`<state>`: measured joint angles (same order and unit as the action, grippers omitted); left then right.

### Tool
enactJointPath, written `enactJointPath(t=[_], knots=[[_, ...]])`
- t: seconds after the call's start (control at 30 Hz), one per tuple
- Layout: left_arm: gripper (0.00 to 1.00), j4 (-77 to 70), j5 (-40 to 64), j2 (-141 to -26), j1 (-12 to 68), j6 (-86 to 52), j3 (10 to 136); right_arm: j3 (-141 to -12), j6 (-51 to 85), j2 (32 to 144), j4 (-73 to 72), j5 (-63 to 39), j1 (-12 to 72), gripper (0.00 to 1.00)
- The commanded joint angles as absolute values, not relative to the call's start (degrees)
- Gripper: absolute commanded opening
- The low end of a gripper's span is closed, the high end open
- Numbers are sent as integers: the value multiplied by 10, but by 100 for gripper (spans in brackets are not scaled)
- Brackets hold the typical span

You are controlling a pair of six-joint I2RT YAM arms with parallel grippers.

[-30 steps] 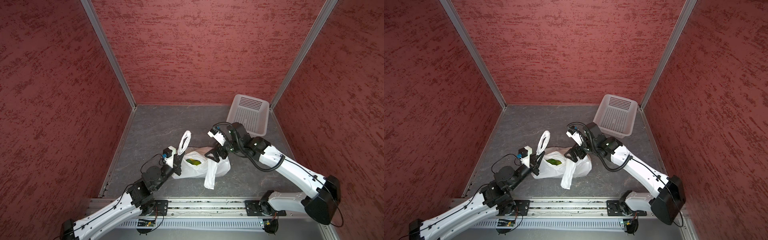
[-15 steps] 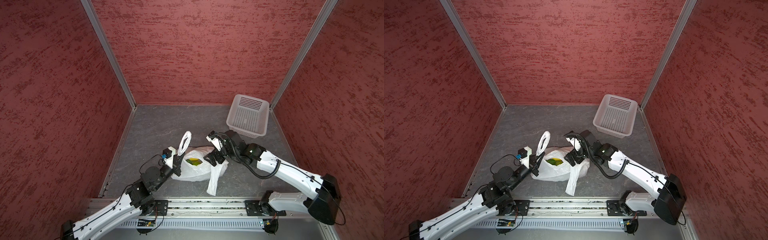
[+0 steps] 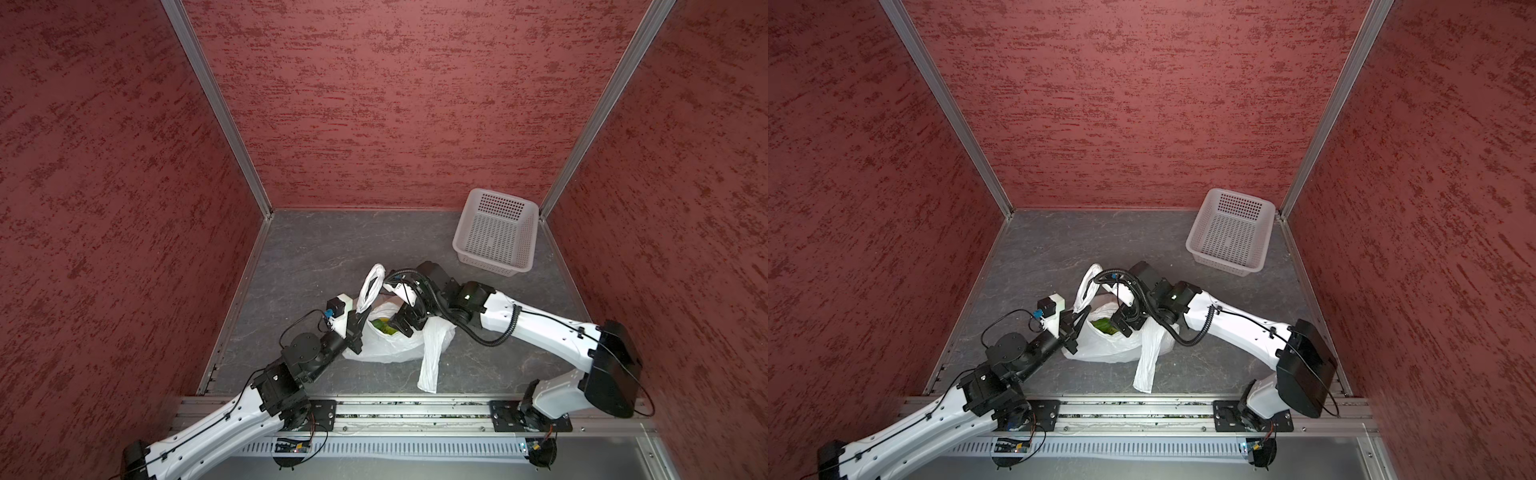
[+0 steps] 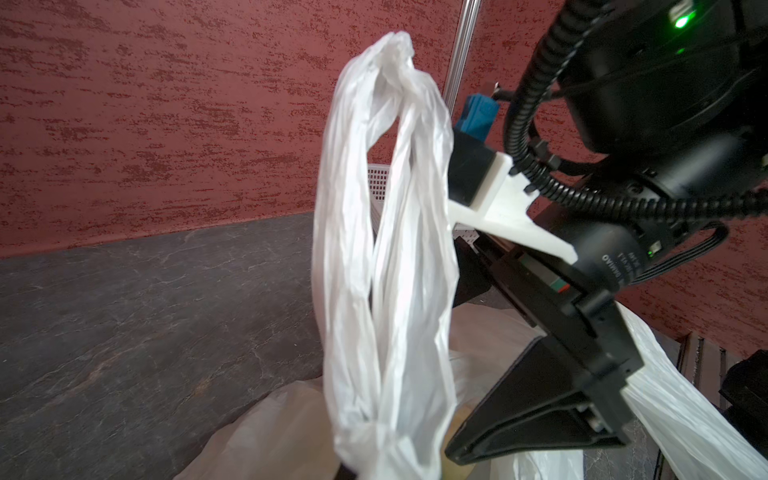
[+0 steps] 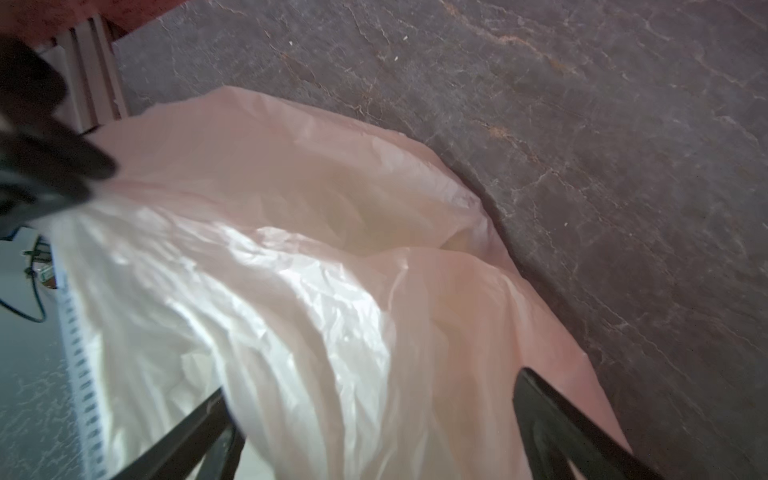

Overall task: Untie the knot of the plastic bag and take out the fruit
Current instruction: Untie the plastic bag at the center of the table.

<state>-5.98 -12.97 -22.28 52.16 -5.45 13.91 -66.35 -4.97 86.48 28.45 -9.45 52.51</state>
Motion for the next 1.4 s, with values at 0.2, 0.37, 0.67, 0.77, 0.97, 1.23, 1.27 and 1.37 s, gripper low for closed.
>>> enactJointPath(t=[0.2,0.37,0.67,0.77,0.97,1.23,1.27,1.37], knots=[[18,-34,-133,-217,525,-59,159,-669,-44,866,209,96,520,27],[24,-7,-179,-220,525,-66,177,-676,-57,841,189,134,505,4],[8,3,-238,-240,525,-49,218,-711,-83,836,164,184,463,0],[7,-2,-234,-254,525,-38,234,-729,-90,836,158,201,447,0],[8,-3,-217,-293,526,-24,251,-747,-95,836,147,209,423,0],[100,70,-148,-300,525,-80,270,-727,-79,836,157,166,422,0],[100,74,-134,-279,524,-81,272,-722,-78,836,155,166,422,0],[99,78,-122,-219,523,-77,275,-712,-80,817,154,164,422,0]])
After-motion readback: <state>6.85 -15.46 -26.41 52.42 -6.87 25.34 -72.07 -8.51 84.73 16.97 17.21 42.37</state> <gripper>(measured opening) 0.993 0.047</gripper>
